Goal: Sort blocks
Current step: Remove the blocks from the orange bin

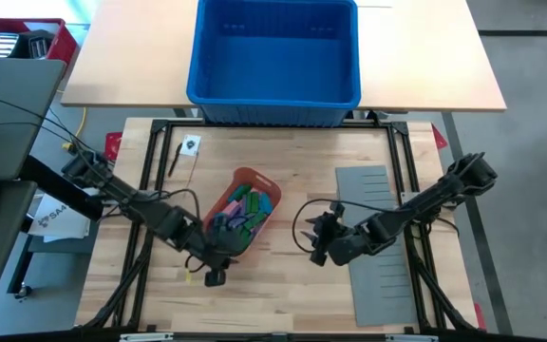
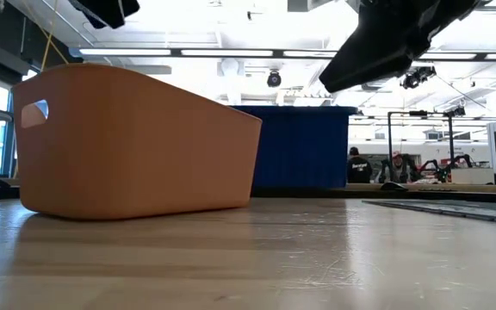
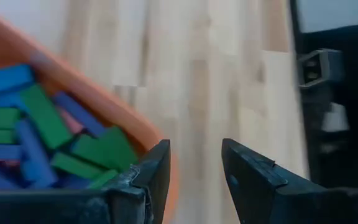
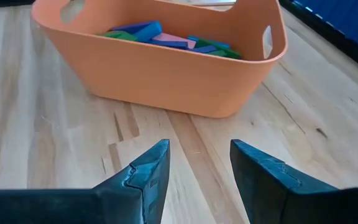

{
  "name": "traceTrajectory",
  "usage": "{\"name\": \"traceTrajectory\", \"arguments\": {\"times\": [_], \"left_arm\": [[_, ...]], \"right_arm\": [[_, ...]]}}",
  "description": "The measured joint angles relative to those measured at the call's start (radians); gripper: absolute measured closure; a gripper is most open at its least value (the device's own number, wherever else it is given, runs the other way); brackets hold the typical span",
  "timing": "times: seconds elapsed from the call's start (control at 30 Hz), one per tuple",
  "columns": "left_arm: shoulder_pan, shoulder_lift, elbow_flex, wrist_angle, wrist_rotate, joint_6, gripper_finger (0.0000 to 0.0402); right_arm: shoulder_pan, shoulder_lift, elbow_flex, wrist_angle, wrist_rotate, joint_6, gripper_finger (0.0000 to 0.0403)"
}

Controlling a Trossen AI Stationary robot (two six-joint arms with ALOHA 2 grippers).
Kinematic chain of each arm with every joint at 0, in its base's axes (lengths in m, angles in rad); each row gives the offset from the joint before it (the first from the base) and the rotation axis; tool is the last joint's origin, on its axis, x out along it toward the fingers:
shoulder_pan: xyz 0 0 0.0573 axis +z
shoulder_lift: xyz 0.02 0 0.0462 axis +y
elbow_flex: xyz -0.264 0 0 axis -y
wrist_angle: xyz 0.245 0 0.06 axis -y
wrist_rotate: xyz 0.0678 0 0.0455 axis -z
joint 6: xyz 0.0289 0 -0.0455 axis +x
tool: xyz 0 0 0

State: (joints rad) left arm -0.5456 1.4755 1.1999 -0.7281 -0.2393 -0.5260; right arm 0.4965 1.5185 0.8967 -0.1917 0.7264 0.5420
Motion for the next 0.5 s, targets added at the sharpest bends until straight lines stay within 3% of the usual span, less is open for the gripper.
{"name": "traceTrajectory", "arguments": {"times": [0.17, 0.37, 0.5], "left_arm": [[-0.011, 0.031, -0.012, -0.037, -0.05, -0.002, 0.0274], [0.021, 0.056, -0.064, -0.029, -0.002, -0.131, 0.0252], [0.029, 0.084, -0.077, -0.017, 0.003, -0.131, 0.0239]], "right_arm": [[0.002, 0.0, -0.003, 0.019, -0.001, -0.013, 0.0238], [0.003, 0.0, -0.002, 0.025, 0.0, -0.025, 0.0238], [0.003, 0.0, -0.002, 0.025, -0.001, -0.025, 0.0238]]}}
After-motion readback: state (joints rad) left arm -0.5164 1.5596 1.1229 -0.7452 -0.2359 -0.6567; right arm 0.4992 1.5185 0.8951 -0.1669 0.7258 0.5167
